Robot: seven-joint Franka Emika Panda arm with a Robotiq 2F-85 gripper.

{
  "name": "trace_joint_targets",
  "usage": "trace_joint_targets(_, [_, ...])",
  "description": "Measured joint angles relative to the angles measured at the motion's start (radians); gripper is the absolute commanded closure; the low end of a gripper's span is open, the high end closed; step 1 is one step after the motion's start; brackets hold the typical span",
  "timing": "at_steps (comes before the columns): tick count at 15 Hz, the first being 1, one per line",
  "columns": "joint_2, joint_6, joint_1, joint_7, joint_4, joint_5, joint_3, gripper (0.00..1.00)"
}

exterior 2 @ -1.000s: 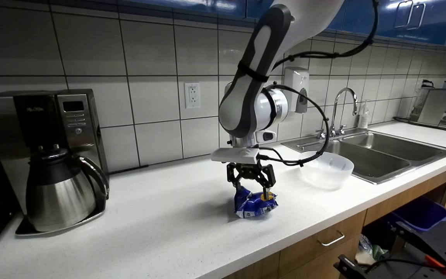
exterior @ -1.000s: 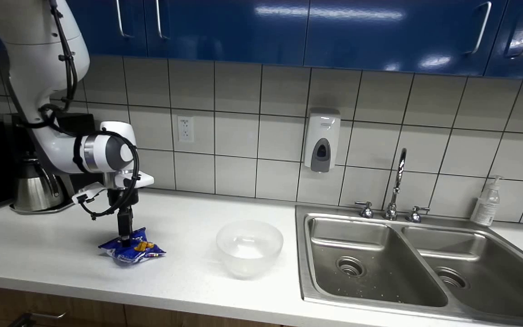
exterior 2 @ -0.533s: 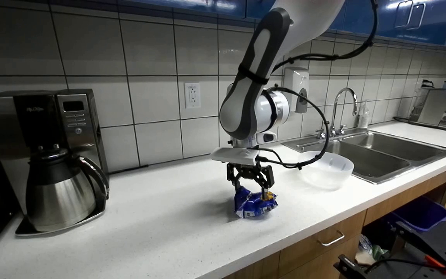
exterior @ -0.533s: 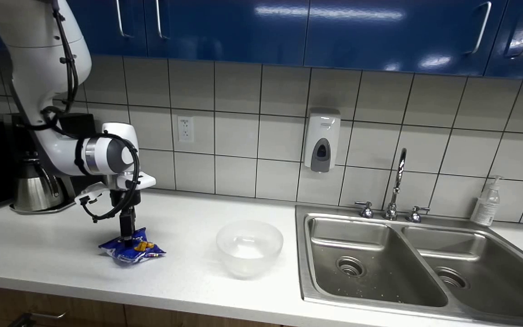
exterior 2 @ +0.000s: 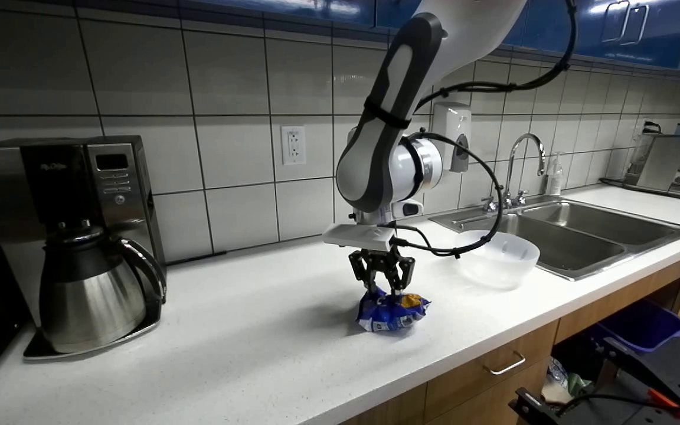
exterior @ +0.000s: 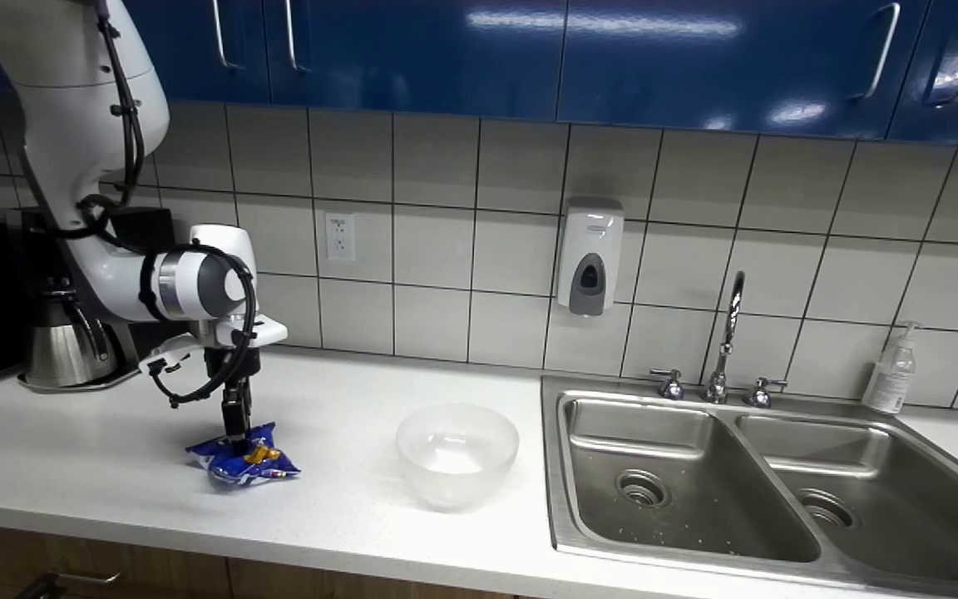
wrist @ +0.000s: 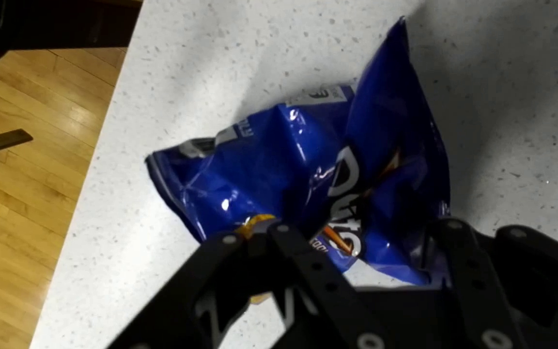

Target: Put the dorito packet into the clear bowl

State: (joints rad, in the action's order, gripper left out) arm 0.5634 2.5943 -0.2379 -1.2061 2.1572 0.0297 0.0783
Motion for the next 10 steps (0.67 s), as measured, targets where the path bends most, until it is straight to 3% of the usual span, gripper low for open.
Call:
trace_joint_targets(3, [0.0, 0.0, -0.002, -0.013, 0.0, 0.0, 0.001, 0.95])
trace_joint_targets(7, [-0.001, 0.0, -0.016, -0.034, 0.0, 0.0, 0.015, 0.95])
trace_joint_targets(10, [-0.016, 0.001, -0.026, -0.043, -0.001, 0.002, 0.031, 1.0])
